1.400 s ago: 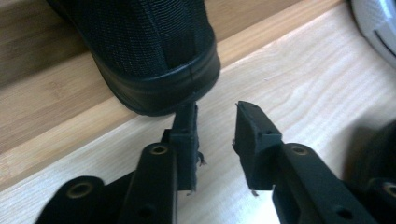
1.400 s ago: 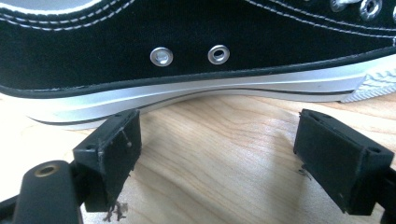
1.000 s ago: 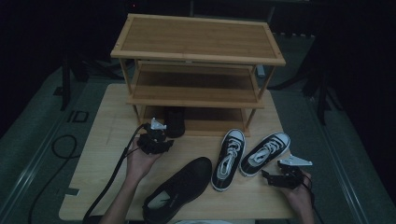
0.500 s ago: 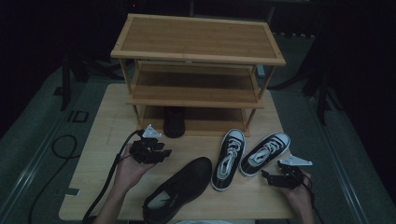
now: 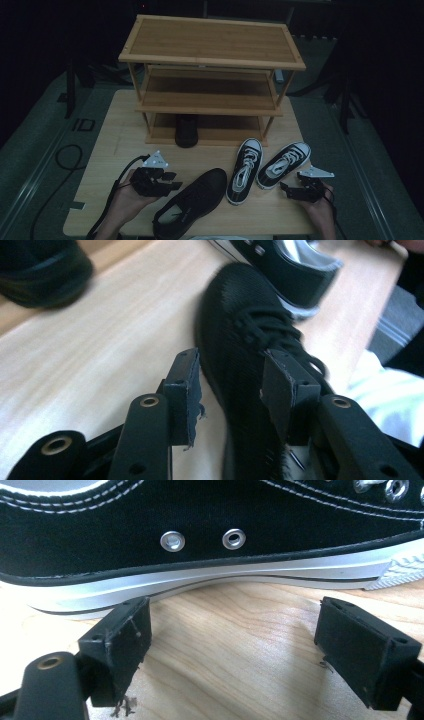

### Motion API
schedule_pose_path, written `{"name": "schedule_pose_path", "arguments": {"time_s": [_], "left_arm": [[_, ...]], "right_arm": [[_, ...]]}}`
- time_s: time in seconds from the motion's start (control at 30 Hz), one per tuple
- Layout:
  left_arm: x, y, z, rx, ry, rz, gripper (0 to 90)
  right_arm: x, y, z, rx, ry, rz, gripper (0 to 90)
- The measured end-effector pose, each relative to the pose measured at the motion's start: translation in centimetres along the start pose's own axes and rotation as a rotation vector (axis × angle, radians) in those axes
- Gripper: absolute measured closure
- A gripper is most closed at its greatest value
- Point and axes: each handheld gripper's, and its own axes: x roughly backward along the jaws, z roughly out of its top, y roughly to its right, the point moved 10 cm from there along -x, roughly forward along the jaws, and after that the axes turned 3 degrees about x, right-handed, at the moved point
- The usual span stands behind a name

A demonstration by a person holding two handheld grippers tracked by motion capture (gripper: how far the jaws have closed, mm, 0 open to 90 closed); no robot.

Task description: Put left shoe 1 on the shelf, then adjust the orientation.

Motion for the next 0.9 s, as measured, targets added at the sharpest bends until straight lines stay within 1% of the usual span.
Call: {"name": "schedule_pose_path", "arguments": {"time_s": [0.07,0.17,0.2,0.27,0.37,0.4,0.43,0.47,0.5,0.53,0.57,0.63,0.7,0.77,0.8,0.83,0.9], "left_arm": [[0.1,0.7,-0.3,-0.019,-0.014,-0.007,58.1],[0.3,1.4,-0.6,-0.030,-0.020,-0.018,58.2],[0.4,1.6,-0.7,-0.027,-0.019,-0.025,58.2],[0.4,1.9,-1.1,-0.025,-0.043,-0.040,58.0],[0.0,2.2,-2.0,-0.036,-0.079,-0.043,57.8],[-0.3,2.1,-2.3,-0.037,-0.096,-0.027,57.8],[-0.7,1.9,-2.6,-0.042,-0.121,-0.002,57.9],[-0.7,1.9,-2.6,-0.042,-0.121,-0.002,58.2],[-1.4,1.5,-3.1,-0.036,-0.154,0.023,58.2],[-1.8,1.2,-3.3,-0.035,-0.170,0.044,59.4],[-2.1,0.9,-3.4,-0.028,-0.185,0.056,59.5],[-2.5,0.5,-3.4,0.001,-0.198,0.055,59.2],[-2.8,0.3,-3.4,0.012,-0.219,0.054,59.5],[-3.2,0.2,-3.5,0.016,-0.232,0.055,66.1],[-3.3,0.2,-3.5,0.017,-0.239,0.052,71.6],[-3.4,0.3,-3.4,0.021,-0.235,0.043,76.6],[-3.3,0.0,-3.4,0.022,-0.229,0.066,83.7]], "right_arm": [[0.0,0.0,0.0,0.000,0.000,0.000,14.8],[0.0,0.0,0.0,0.000,0.000,0.000,14.8],[0.0,0.0,0.0,0.000,0.000,0.000,14.8],[0.0,0.0,0.0,0.001,-0.001,0.000,14.8],[0.0,0.0,0.0,0.001,-0.001,0.000,14.8],[0.0,0.0,0.0,0.001,-0.001,0.000,14.8],[0.0,0.0,0.0,0.001,-0.001,0.000,14.8],[0.0,0.0,0.0,0.001,-0.001,0.000,14.8],[0.0,0.0,0.0,0.001,-0.001,0.000,14.8],[0.0,0.0,0.0,0.001,-0.001,0.000,14.8],[0.0,0.0,0.0,0.002,-0.001,0.000,14.8],[0.0,0.0,0.0,0.001,-0.001,0.000,14.8],[0.0,0.0,0.0,0.001,-0.001,0.000,14.8],[0.0,0.0,0.0,0.000,0.000,0.000,14.8],[0.0,0.0,0.0,0.000,0.000,0.000,14.8],[0.0,0.0,0.0,0.000,0.000,0.000,14.8],[0.0,0.0,0.0,0.000,0.000,0.000,14.8]]}}
